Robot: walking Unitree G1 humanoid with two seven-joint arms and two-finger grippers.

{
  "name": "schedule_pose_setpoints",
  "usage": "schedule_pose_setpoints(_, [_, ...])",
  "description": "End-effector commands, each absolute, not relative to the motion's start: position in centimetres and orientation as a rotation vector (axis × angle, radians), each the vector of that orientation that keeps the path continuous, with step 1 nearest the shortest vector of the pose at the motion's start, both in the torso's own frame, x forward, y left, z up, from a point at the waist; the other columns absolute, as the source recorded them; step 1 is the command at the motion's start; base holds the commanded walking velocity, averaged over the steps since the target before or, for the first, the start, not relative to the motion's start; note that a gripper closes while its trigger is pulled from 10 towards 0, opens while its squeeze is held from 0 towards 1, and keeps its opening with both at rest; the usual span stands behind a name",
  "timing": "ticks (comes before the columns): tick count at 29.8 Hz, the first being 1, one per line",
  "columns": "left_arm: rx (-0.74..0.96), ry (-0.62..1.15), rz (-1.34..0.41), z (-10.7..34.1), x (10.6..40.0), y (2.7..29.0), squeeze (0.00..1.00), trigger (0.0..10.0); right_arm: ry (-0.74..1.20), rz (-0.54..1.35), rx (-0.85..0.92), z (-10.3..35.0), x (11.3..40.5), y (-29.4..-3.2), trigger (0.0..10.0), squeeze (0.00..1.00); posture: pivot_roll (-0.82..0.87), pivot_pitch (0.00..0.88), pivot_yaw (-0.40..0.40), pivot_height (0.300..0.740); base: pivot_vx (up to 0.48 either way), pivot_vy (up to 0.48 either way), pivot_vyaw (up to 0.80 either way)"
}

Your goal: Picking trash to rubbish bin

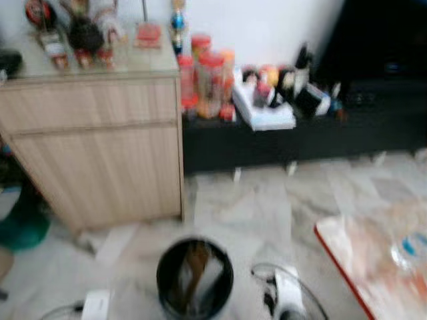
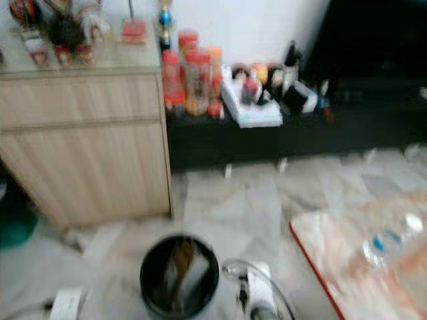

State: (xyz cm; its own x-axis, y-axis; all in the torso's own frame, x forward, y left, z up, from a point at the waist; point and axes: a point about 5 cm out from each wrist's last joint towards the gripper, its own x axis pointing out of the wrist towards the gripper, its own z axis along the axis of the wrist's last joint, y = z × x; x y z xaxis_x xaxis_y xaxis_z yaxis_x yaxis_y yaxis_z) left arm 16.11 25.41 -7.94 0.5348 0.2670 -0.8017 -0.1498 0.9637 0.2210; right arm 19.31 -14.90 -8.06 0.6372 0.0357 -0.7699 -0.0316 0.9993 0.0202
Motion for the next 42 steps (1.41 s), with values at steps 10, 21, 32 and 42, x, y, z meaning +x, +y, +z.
schedule_pose_setpoints(10, [0.117, 0.974, 0.231, -8.1, 16.3, 24.5, 0.00, 10.0, 0.898, 0.030, -0.010, -8.3, 18.9, -15.9, 10.0, 0.00, 0.06, 0.052, -0.048, 0.740, 0.360, 0.000, 0.00])
schedule_pose_setpoints(21, [0.211, 0.827, 0.172, -5.9, 20.8, 24.1, 0.00, 10.0, 0.911, 0.165, -0.023, -7.9, 19.7, -15.2, 10.0, 0.00, 0.05, 0.051, -0.059, 0.740, 0.025, 0.000, 0.00])
schedule_pose_setpoints(32, [0.143, 0.597, -0.011, -1.6, 27.8, 20.0, 0.00, 10.0, 0.851, 0.389, 0.007, -6.1, 22.5, -13.0, 10.0, 0.00, 0.02, 0.046, -0.068, 0.740, 0.000, 0.000, 0.00])
schedule_pose_setpoints(42, [0.123, 0.573, -0.247, -0.9, 29.2, 15.2, 0.00, 10.0, 0.801, 0.498, 0.010, -5.0, 23.9, -11.4, 10.0, 0.00, 0.01, 0.036, -0.063, 0.740, 0.000, 0.000, 0.00])
